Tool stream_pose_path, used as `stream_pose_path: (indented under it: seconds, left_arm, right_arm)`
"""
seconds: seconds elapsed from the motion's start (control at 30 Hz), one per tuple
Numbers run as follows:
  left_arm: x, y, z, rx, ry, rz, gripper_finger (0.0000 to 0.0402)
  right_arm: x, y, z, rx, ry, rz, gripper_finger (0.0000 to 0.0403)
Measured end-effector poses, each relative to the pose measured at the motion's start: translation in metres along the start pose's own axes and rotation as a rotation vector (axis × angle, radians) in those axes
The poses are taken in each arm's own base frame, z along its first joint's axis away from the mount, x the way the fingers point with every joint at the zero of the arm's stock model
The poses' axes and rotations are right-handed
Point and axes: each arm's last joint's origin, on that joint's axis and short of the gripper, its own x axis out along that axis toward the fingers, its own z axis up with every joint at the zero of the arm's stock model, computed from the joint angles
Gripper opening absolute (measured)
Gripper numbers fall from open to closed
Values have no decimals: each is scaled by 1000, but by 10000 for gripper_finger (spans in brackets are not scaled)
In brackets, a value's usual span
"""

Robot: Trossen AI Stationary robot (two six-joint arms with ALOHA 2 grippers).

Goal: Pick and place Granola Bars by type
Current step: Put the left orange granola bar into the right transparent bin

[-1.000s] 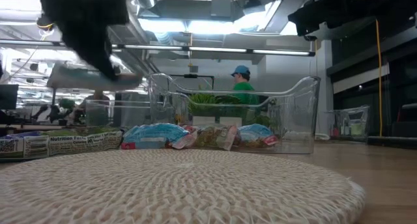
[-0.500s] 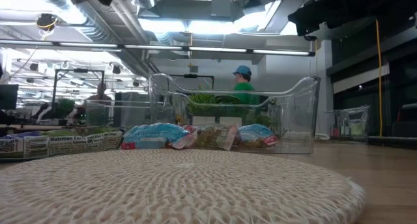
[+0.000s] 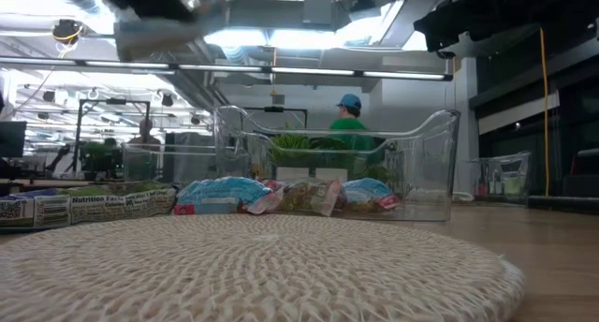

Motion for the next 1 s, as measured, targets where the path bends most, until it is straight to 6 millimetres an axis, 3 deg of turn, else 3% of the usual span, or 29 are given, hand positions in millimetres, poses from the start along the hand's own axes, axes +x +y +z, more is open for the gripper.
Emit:
stream_pose_path:
  seconds: [0.47,1.0]
  left_arm:
    - [32,-15,10,119,194,62,2]
    - [53,-26,0,421,547,463,2]
  right_arm:
    - [0,0,0,0,0,0,116]
    - [0,0,0,0,1,0,116]
